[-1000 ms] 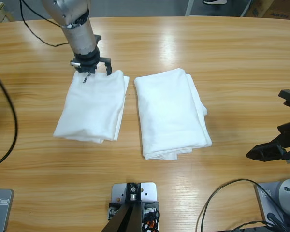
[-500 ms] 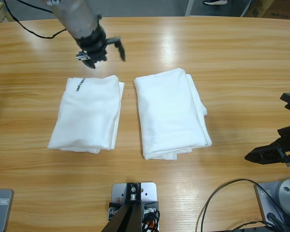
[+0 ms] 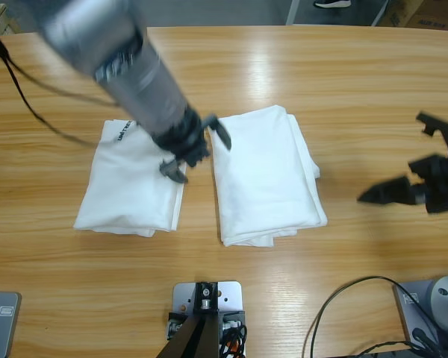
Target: Fold clothes
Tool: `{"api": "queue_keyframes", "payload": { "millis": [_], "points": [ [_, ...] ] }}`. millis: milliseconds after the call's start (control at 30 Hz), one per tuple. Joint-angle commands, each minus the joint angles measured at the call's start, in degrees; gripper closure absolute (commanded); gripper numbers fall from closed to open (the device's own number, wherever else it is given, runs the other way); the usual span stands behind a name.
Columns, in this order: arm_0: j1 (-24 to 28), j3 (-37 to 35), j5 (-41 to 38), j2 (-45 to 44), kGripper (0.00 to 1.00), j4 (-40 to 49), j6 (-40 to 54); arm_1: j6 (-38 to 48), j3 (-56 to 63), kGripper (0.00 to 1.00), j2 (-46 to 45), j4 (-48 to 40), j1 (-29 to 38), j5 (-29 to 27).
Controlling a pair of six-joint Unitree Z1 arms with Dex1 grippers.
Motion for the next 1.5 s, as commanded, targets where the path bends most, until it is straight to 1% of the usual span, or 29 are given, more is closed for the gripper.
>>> {"api": "queue_keyframes", "payload": {
  "millis": [33, 133, 233, 400, 433, 467, 600, 700, 767, 867, 967, 1000, 1100, 1233, 1267, 1300, 1400, 1500],
  "points": [
    [0.2, 22.5, -2.3, -7.2, 0.055, -21.0, 1.4, -7.4, -1.2, 0.003, 15.6, -7.5, -12.6, 18.9],
    [0.2, 22.3, -4.0, -5.1, 0.055, -27.3, 2.4, -8.1, -1.2, 0.013, 18.7, -9.4, -14.5, 20.1],
    [0.2, 21.7, -5.7, -2.4, 0.055, -34.0, 3.1, -10.7, -0.7, 0.053, 22.7, -9.9, -15.0, 19.0],
    [0.2, 21.6, -6.2, 0.3, 0.055, -35.2, 3.6, -11.9, 0.0, 0.066, 28.0, -13.9, -15.4, 17.3],
    [0.2, 22.3, -6.3, 0.5, 0.055, -35.2, 3.7, -12.0, 0.2, 0.093, 29.5, -15.1, -15.4, 16.7],
    [0.2, 23.1, -6.3, 0.7, 0.055, -35.4, 3.8, -12.3, 0.3, 0.101, 30.7, -15.9, -15.5, 16.4],
    [0.2, 28.0, -6.3, 0.9, 0.055, -39.3, 3.8, -12.4, 1.6, 0.101, 34.2, -20.5, -15.5, 16.7],
    [1.0, 31.1, -6.5, 1.5, 0.055, -43.1, 3.9, -12.4, 1.4, 0.101, 34.5, -20.8, -15.8, 17.1],
    [1.8, 31.7, -6.5, 1.9, 0.055, -45.1, 4.8, -12.4, 1.6, 0.101, 34.4, -20.9, -15.8, 17.6],
    [2.5, 32.5, -7.9, 3.4, 0.055, -51.4, 5.7, -12.4, 1.7, 0.101, 34.2, -20.9, -16.0, 17.6],
    [2.6, 32.8, -9.1, 4.5, 0.055, -54.0, 5.6, -12.4, 1.8, 0.103, 34.1, -20.9, -16.2, 17.6],
    [2.6, 33.1, -9.7, 4.4, 0.061, -54.4, 5.6, -12.4, 1.8, 0.103, 34.2, -20.9, -16.2, 17.6],
    [2.5, 34.8, -12.0, 4.1, 0.138, -57.7, 6.5, -12.4, 1.9, 0.104, 35.9, -21.9, -16.2, 18.2],
    [2.5, 34.9, -13.3, 4.0, 0.138, -59.1, 7.6, -12.4, 2.7, 0.11, 39.4, -24.1, -16.2, 19.4],
    [2.4, 34.8, -13.5, 4.2, 0.14, -59.4, 7.7, -12.4, 2.9, 0.116, 39.7, -24.6, -16.2, 19.6],
    [2.4, 34.7, -13.5, 4.2, 0.142, -59.6, 7.9, -12.4, 3.2, 0.143, 39.8, -25.0, -16.2, 19.8],
    [2.4, 34.1, -13.6, 4.2, 0.142, -59.8, 8.0, -12.4, 3.5, 0.152, 40.0, -25.5, -16.1, 20.7],
    [2.3, 33.6, -13.6, 4.2, 0.142, -60.5, 7.9, -12.5, 3.9, 0.188, 40.3, -25.9, -14.1, 21.2]
  ]
}}
